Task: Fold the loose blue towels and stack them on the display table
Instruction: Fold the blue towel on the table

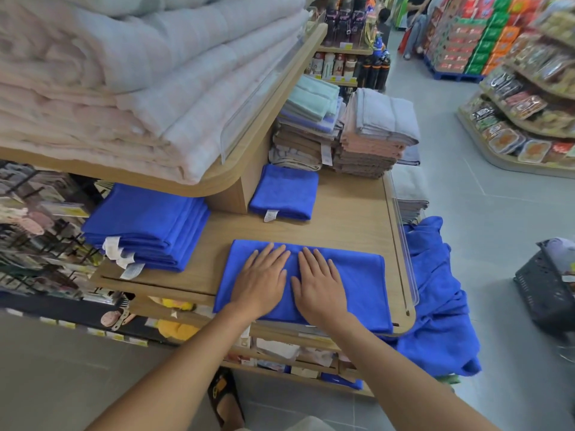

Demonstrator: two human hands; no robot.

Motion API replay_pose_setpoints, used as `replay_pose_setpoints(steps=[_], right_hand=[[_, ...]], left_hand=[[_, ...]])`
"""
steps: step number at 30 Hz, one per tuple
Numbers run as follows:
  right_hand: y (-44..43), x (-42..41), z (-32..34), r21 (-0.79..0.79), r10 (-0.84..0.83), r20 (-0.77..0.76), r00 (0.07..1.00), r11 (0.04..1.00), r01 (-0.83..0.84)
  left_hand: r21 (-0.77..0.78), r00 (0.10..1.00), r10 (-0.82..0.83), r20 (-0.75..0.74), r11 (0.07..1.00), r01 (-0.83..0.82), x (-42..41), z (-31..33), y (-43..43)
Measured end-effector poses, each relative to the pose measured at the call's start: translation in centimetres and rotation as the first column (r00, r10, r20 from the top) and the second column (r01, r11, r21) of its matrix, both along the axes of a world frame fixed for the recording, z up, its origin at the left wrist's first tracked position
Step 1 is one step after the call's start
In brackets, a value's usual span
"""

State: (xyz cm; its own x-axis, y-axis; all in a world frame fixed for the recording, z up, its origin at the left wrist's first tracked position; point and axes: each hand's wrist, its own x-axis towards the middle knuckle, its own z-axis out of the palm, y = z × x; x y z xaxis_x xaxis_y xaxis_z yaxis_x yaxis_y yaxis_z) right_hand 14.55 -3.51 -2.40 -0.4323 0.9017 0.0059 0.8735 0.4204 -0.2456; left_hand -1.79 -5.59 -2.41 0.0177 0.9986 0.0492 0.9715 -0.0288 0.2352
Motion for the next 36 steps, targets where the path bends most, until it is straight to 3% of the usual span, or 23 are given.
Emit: replay_pose_setpoints(steps=[4,11,22,28,31,34,36], right_hand=[[0.7,0.7,-1.2,0.026,0.039,0.032,0.999,0.999,-0.04],[5.2,0.4,-0.7,-0.004,0.08,0.071,0.994,0.997,-0.08],[6.1,10.5,-0.7,-0.03,-0.24,0.083,0.967,0.97,0.243],[5.0,10.1,0.6,0.11,-0.349,0.13,0.928,0.935,0.336],[6.2,10.3,1.6,-0.041,-0.38,0.138,0.915,0.92,0.389],[7.9,10.4,3.7,-0.341,-0.469,0.022,0.883,0.827,0.448],[8.7,10.4,4.6,-0.442,-0.508,-0.019,0.861,0.776,0.449]], left_hand=[[-0.072,0.994,-0.008,-0.105,0.997,0.0,-0.1,-1.1,-0.3],[-0.142,0.993,0.042,-0.109,0.988,-0.058,-0.9,-0.3,3.1],[-0.09,0.992,0.113,-0.062,0.989,-0.118,-5.0,-2.3,2.4],[-0.087,0.987,0.131,-0.097,0.986,-0.139,-3.7,-1.1,2.3],[-0.029,0.995,0.06,-0.077,0.998,-0.063,-1.4,-0.5,2.7],[-0.043,0.998,-0.008,-0.062,0.999,0.006,0.8,-0.8,3.1],[-0.07,0.997,-0.008,-0.08,0.998,0.003,1.4,-1.5,3.1]])
